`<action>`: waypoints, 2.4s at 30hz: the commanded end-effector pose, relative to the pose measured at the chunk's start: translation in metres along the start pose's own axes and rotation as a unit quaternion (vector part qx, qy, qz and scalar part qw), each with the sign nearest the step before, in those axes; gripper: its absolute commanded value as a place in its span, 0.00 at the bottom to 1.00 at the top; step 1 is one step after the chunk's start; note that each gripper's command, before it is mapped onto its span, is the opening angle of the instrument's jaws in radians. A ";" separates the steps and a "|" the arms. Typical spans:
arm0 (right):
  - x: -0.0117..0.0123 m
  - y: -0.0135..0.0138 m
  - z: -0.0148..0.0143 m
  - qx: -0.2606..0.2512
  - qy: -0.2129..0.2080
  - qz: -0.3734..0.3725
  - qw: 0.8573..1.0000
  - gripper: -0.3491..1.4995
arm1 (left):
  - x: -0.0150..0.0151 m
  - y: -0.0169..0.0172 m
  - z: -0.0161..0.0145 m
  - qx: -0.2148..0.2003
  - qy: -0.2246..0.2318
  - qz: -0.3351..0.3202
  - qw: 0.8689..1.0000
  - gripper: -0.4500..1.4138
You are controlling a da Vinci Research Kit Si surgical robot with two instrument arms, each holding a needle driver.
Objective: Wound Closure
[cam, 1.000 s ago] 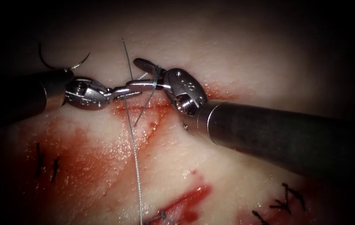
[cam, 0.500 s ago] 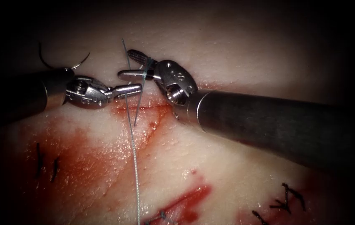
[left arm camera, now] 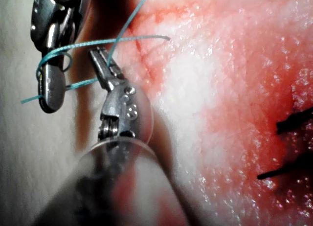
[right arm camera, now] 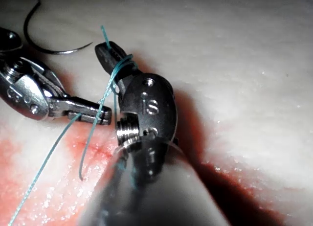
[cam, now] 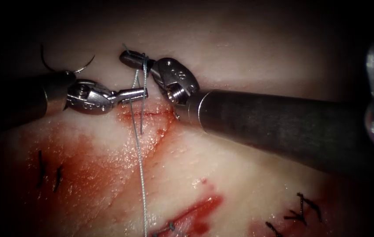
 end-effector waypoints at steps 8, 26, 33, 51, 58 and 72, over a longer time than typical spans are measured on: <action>0.0000 -0.0018 -0.0001 0.000 0.005 -0.005 1.000 0.00 | 0.0003 0.0002 -0.0005 0.000 0.001 -0.010 1.000 0.00; -0.0038 -0.0048 -0.0028 -0.020 -0.051 -0.062 0.997 0.00 | 0.0018 -0.0024 -0.0050 0.005 -0.033 -0.046 0.998 0.00; -0.0040 -0.0062 -0.0039 -0.020 -0.066 0.013 0.998 0.00 | 0.0008 -0.0052 -0.0061 0.008 -0.051 -0.061 0.997 0.00; -0.0068 -0.0070 -0.0085 0.007 -0.102 -0.091 0.991 0.00 | -0.0037 -0.0172 -0.0082 0.024 -0.093 -0.076 0.993 0.00; -0.0067 -0.0085 -0.0095 0.015 -0.109 -0.192 0.975 0.00 | -0.0053 -0.0199 -0.0085 0.037 -0.107 -0.082 0.990 0.00; -0.0053 -0.0108 -0.0104 0.010 -0.106 -0.231 0.967 0.00 | -0.0084 -0.0257 -0.0093 0.085 -0.135 -0.081 0.984 0.00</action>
